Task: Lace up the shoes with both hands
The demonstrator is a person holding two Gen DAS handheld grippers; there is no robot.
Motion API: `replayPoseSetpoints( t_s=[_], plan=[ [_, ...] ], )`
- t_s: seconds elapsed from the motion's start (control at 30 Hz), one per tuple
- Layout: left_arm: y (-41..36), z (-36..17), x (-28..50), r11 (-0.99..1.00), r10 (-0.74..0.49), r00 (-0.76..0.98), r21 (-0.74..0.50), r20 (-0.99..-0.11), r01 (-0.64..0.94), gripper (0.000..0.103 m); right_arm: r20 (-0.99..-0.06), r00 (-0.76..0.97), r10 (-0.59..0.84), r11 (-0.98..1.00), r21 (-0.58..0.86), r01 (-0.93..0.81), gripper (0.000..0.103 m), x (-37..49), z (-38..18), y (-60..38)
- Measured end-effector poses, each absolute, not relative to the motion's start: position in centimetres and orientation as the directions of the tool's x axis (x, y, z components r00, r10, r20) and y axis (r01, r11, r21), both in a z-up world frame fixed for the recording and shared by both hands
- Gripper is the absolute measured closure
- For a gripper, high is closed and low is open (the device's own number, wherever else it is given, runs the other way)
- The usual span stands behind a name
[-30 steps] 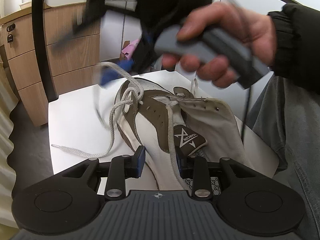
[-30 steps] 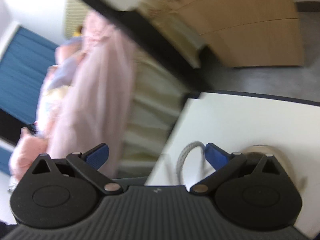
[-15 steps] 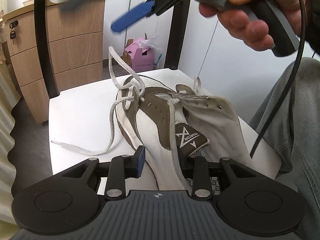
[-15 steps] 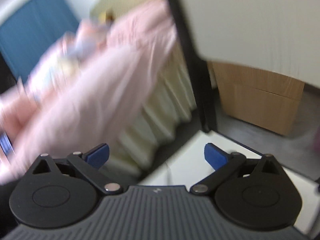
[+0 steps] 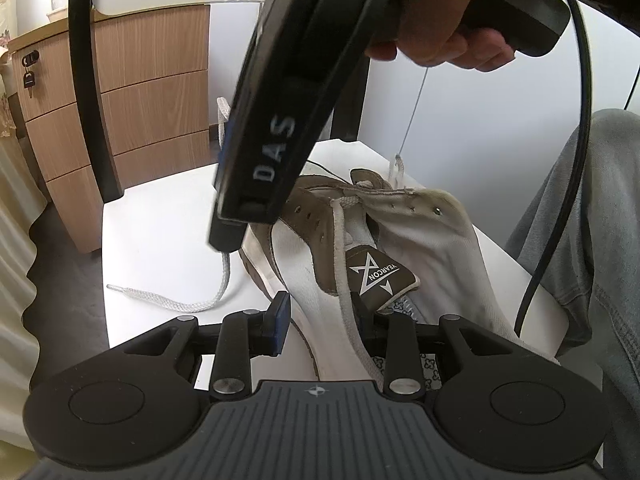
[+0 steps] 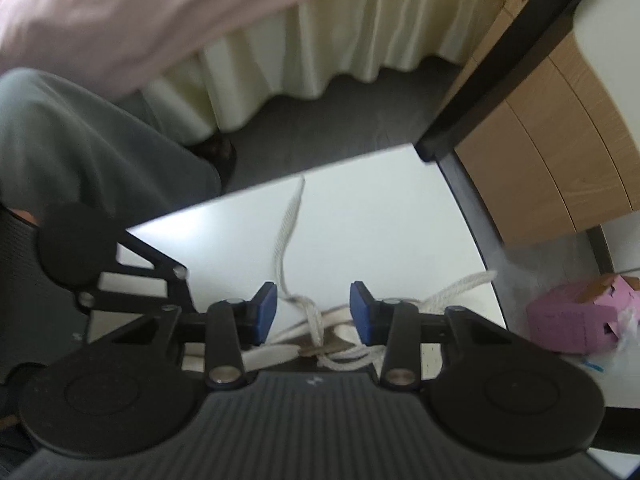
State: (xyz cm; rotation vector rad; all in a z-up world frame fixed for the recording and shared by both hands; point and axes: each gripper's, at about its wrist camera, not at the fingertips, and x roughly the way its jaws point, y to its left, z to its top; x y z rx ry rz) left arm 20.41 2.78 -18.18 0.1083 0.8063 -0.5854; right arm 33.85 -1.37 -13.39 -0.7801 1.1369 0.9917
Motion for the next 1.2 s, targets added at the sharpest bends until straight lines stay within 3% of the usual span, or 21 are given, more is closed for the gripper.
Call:
replayPoseSetpoints(
  t_s=[0.03,0.1,0.2,0.5,0.9,1.2],
  plan=[
    [2.8,-18.2,20.4,0.837,-0.453,0.544,-0.126,-0.707,0.533,0.068,-0.970,0.114,0.215,0.385,-0.023,-0.923,0.073,34.1,-13.8,-1.2],
    [2.9,-18.3,20.5,0.836,-0.456,0.541,-0.131,-0.707,0.533,0.068,-0.974,0.106,0.202,0.390,-0.019,-0.920,0.090,34.4,-14.2,-1.8],
    [2.9,-18.4,20.5,0.836,-0.457,0.538,-0.136,-0.709,0.531,0.068,-0.973,0.127,0.193,0.389,-0.043,-0.920,0.098,34.0,-14.8,-2.0],
    [2.0,-18.5,20.1,0.833,-0.432,0.554,-0.079,-0.712,0.548,0.069,-0.901,0.171,0.400,0.511,0.065,-0.857,0.100,34.0,-12.4,-2.9],
    [1.9,-18.7,20.8,0.826,-0.434,0.547,-0.073,-0.716,0.560,0.070,-0.646,0.235,0.726,0.503,0.266,-0.822,0.101,33.7,-3.9,-3.2],
    [1.1,-18.4,20.9,0.826,-0.435,0.544,-0.077,-0.717,0.559,0.070,-0.536,0.252,0.805,0.427,0.230,-0.875,0.101,34.5,3.2,1.5]
  ],
)
